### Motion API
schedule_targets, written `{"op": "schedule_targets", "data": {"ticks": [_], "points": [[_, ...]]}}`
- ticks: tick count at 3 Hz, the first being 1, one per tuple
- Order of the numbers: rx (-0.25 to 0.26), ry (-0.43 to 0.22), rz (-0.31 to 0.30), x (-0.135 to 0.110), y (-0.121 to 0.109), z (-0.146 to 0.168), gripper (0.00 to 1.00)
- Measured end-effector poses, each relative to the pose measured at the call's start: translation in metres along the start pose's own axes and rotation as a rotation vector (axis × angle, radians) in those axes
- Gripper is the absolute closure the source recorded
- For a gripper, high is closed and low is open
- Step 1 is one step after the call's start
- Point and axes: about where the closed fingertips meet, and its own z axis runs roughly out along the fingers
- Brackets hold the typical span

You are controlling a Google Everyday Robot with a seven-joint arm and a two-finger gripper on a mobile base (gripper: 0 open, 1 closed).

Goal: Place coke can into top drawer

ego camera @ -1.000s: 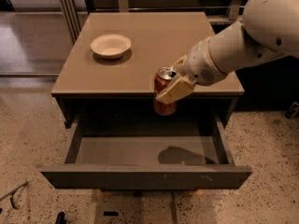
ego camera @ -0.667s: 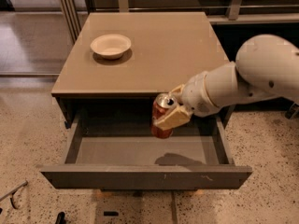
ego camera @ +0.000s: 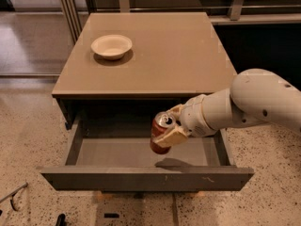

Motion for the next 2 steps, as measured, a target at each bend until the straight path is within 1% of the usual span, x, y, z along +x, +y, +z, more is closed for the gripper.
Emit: {"op": "schedule_targets", "data": {"ticks": [1, 2], "points": [[-0.008, 0.009, -0.057, 0.01, -0.002, 0.013, 1.0], [-0.026, 0.02, -0.134, 0.022, -0.009, 0.034, 1.0]]}}
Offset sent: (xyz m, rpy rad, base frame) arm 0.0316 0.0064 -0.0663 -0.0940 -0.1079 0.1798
